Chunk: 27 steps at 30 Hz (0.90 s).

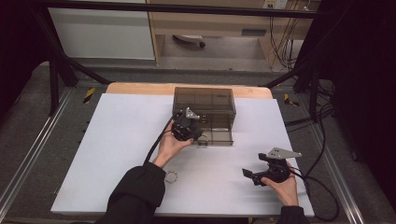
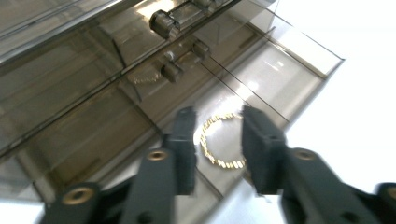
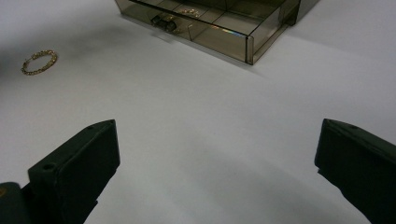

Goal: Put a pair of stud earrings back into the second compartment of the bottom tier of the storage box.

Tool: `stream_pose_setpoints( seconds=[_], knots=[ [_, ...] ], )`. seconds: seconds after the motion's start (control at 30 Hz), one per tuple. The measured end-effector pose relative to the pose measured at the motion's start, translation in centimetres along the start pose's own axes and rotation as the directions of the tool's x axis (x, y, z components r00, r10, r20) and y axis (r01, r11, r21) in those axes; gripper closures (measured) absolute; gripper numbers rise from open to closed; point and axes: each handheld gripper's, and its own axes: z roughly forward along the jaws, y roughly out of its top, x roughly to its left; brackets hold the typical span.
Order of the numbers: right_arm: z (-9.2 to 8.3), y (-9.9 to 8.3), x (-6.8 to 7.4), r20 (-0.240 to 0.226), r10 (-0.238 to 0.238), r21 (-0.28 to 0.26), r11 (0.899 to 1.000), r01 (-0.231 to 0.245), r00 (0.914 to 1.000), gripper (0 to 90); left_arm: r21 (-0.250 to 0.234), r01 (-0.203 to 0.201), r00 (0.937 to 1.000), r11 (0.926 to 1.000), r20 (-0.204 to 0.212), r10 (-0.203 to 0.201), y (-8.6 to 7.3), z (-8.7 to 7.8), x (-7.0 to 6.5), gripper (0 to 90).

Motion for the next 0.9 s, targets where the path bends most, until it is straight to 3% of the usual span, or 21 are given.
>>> stream_pose_setpoints(
  seconds=[0.1, 0.23, 0.33, 0.5, 0.67, 0.9],
  knots=[
    [0.0, 0.0, 0.0, -0.001, -0.001, 0.001, 1.000, 0.001, 1.0000, 0.6, -0.027, 0.003, 0.9999, 0.9996, 0.011, -0.003, -0.8, -1.8, -0.1, 49.6],
    [0.0, 0.0, 0.0, -0.001, 0.002, 0.004, 1.000, -0.002, 1.0000, 0.6, -0.032, -0.010, 0.9999, 0.9994, -0.001, 0.010, -1.6, -3.1, -0.3, 39.0],
    [0.0, 0.0, 0.0, 0.001, 0.002, 0.002, 1.000, -0.002, 1.0000, 0.6, -0.036, 0.003, 0.9999, 0.9993, 0.015, -0.002, -2.5, -4.2, -0.2, 34.4],
    [0.0, 0.0, 0.0, 0.001, 0.005, 0.004, 1.000, -0.005, 1.0000, 0.6, -0.040, -0.014, 0.9998, 0.9991, 0.016, 0.015, -4.0, -5.9, -0.1, 21.1],
    [0.0, 0.0, 0.0, 0.001, 0.003, 0.005, 1.000, -0.003, 1.0000, 0.6, -0.042, -0.012, 0.9995, 0.9991, 0.030, 0.013, -5.5, -7.3, 0.2, 13.4],
    [0.1, 0.0, 0.0, 0.000, 0.004, 0.007, 1.000, -0.004, 1.0000, 0.6, -0.049, -0.014, 0.9994, 0.9987, 0.031, 0.016, -8.0, -8.8, 0.3, 9.8]
  ],
)
